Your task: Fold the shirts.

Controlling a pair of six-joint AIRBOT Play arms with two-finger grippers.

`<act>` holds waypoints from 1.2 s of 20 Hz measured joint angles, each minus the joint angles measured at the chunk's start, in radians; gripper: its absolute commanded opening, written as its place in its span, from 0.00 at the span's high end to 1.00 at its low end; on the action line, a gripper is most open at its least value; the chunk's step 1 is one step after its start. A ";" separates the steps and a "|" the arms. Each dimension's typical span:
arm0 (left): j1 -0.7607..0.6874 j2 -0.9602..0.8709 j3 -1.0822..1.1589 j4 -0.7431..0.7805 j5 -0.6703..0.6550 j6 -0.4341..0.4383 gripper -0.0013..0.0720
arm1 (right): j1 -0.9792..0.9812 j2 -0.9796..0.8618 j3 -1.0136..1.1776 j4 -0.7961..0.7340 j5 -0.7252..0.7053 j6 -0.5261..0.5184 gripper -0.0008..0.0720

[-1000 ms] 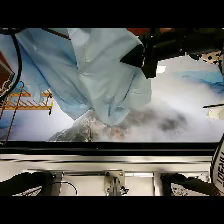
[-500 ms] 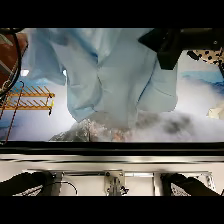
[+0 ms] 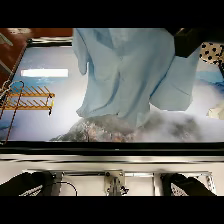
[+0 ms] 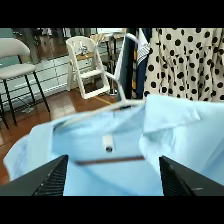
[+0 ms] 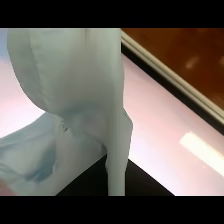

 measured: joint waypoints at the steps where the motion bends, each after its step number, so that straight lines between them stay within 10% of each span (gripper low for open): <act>1: 0.000 0.016 0.001 0.000 0.005 0.000 0.00 | 0.000 0.023 0.000 -0.057 0.000 0.029 0.91; 12: 0.001 0.026 -0.013 0.042 -0.068 -0.019 0.01 | 0.000 0.432 0.001 -0.782 0.210 0.380 0.90; 24: 0.002 0.011 -0.013 0.051 -0.069 -0.045 0.02 | 0.000 0.558 0.001 -1.343 0.366 0.424 0.90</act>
